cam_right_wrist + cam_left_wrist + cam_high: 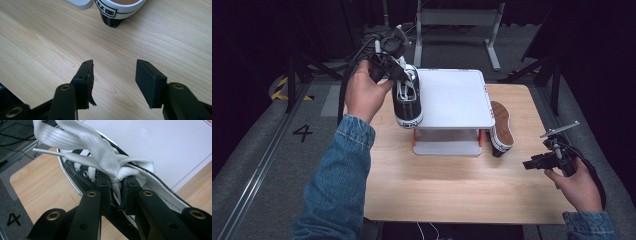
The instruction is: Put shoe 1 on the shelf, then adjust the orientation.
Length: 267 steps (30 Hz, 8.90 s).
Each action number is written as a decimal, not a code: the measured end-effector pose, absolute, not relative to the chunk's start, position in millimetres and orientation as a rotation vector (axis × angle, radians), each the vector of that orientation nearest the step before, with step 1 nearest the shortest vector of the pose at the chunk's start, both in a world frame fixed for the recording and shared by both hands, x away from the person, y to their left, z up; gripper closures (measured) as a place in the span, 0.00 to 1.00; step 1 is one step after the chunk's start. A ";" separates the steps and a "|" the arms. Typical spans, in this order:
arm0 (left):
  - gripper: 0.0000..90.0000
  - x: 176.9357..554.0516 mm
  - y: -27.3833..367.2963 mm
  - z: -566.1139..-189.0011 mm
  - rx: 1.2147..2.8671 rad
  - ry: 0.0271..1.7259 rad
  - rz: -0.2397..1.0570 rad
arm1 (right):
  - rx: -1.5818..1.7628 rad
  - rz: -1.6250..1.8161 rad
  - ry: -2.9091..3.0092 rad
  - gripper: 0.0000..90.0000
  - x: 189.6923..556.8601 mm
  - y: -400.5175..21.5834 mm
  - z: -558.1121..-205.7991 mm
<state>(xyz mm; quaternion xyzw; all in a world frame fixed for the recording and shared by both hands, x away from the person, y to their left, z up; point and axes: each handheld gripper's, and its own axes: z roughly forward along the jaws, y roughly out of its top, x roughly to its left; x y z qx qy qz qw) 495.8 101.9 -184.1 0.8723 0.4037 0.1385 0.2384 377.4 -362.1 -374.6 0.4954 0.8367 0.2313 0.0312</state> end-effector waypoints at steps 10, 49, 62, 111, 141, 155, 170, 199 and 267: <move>0.89 522.8 60.7 -192.0 2.424 1.032 0.401 | 1.555 0.732 2.551 0.56 370.0 -374.4 -373.4; 0.61 556.9 7.1 -227.3 2.532 0.954 0.449 | 1.559 0.757 2.537 0.55 369.0 -385.3 -371.0; 0.52 508.8 47.4 -192.6 2.428 0.902 0.299 | 1.559 0.747 2.545 0.55 373.0 -381.0 -373.3; 0.45 399.1 207.6 -326.9 2.296 1.160 0.106 | 1.379 0.752 2.451 1.00 484.5 -322.5 -366.3; 0.42 413.5 198.9 -339.2 2.314 1.156 0.063 | 1.713 0.637 2.326 0.77 481.9 -388.7 -422.9; 0.42 398.9 208.7 -342.9 2.304 1.205 0.073 | 1.655 0.769 2.193 0.34 476.9 -360.3 -375.3; 0.42 384.9 219.2 -348.7 2.306 1.260 0.080 | 1.733 0.594 2.267 0.29 505.3 -326.7 -396.1; 0.42 412.7 182.3 -354.4 2.389 1.143 0.041 | 1.857 0.580 2.421 0.50 475.3 -321.6 -405.5; 0.42 443.5 139.1 -359.3 2.470 1.009 -0.010 | 1.850 0.371 2.431 0.96 404.3 -357.4 -370.4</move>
